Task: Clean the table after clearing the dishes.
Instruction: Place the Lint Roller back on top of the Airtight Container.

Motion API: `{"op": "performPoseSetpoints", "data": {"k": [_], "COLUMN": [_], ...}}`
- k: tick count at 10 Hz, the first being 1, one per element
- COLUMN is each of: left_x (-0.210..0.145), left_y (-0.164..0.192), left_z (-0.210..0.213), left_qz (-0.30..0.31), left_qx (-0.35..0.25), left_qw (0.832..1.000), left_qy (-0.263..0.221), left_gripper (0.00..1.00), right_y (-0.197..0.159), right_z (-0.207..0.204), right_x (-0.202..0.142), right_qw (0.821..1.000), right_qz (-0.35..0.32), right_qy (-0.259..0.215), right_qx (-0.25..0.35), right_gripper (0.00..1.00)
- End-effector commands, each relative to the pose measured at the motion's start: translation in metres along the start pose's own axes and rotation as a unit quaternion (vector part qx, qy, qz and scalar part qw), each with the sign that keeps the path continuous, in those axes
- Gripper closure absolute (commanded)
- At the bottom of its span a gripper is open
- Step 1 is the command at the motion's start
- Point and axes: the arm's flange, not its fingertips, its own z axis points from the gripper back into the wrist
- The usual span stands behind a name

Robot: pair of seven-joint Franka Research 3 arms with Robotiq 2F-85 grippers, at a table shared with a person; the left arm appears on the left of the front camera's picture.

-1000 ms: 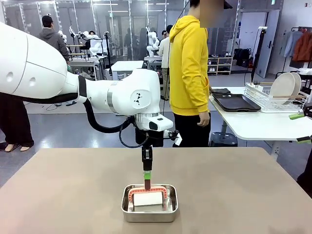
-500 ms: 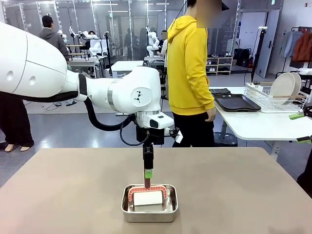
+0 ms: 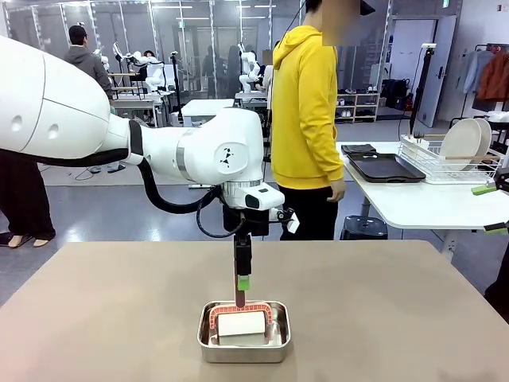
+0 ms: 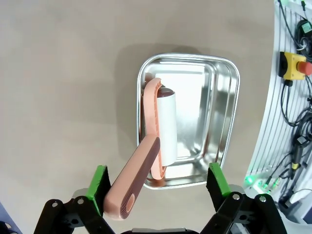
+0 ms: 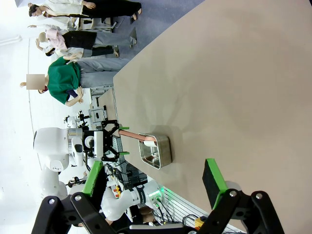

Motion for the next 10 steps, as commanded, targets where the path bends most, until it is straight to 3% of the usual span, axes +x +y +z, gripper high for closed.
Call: {"op": "performPoseSetpoints", "data": {"k": [1,6,7,8,10], "left_x": [-0.001,0.0,-0.01,-0.023,-0.055], "left_y": [0.0,0.0,0.005,0.009,0.016], "left_z": [0.0,0.0,0.02,0.032,0.053], "left_qz": [0.0,0.0,0.036,0.073,0.15], "left_qx": [0.0,0.0,-0.052,-0.043,-0.083], "left_qw": [1.0,1.0,0.997,0.995,0.98], "left_qy": [0.0,0.0,-0.051,-0.049,-0.104], "left_gripper": [0.0,0.0,0.0,0.0,0.0], "right_y": [0.003,0.003,0.003,0.003,0.003], "right_z": [0.0,0.0,0.0,0.0,0.0], "right_x": [-0.002,-0.002,-0.002,-0.002,-0.002], "right_qw": [1.0,1.0,1.0,1.0,1.0], "right_qz": [0.001,0.001,0.001,0.001,0.001], "right_qy": [0.003,0.003,0.003,0.003,0.003], "right_qx": [0.001,0.001,0.001,0.001,0.001], "right_gripper": [0.0,0.0,0.0,0.0,0.0]}}
